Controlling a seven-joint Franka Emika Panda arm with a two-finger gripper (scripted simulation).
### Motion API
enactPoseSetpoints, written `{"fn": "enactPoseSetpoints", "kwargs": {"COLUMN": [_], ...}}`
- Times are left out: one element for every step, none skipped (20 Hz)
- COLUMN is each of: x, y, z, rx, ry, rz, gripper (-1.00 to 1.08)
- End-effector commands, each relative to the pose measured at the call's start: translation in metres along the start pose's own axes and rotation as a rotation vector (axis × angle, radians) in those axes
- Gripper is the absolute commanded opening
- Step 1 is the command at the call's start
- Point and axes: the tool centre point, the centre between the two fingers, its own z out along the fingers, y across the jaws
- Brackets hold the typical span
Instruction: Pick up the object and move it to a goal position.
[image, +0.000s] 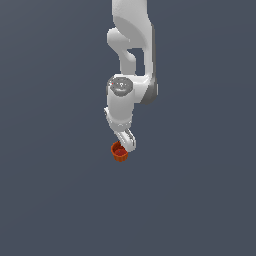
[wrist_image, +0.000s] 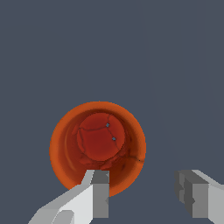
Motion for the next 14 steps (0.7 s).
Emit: {"fn": "enactPoseSetpoints", "kwargs": {"x": [0.0012, 0.0015, 0.0018, 0.002, 0.0022, 0.0024, 0.0025, 0.0025, 0.0026, 0.0024, 0.0024, 0.0023, 0.0025, 0.0025], "y": [0.0024, 0.0031, 0.0037, 0.0043, 0.0047, 0.005, 0.0053, 0.0054, 0.0055, 0.0053, 0.0053, 0.0052, 0.0053, 0.0054], "z": [0.0027, 0.0036, 0.0043, 0.0049, 0.0054, 0.0058, 0.0061, 0.0062, 0.0063, 0.006, 0.0064, 0.0075, 0.0093, 0.0118], "rx": [-0.003, -0.004, -0.005, -0.006, -0.007, -0.007, -0.008, -0.008, -0.008, -0.008, -0.008, -0.008, -0.008, -0.008], "ry": [0.003, 0.004, 0.004, 0.005, 0.006, 0.006, 0.006, 0.006, 0.006, 0.006, 0.006, 0.006, 0.006, 0.006], "rz": [0.036, 0.047, 0.056, 0.064, 0.07, 0.075, 0.079, 0.081, 0.082, 0.077, 0.077, 0.077, 0.078, 0.078], "gripper": [0.28, 0.28, 0.28, 0.28, 0.28, 0.28, 0.28, 0.28, 0.28, 0.28, 0.28, 0.28, 0.28, 0.28]}}
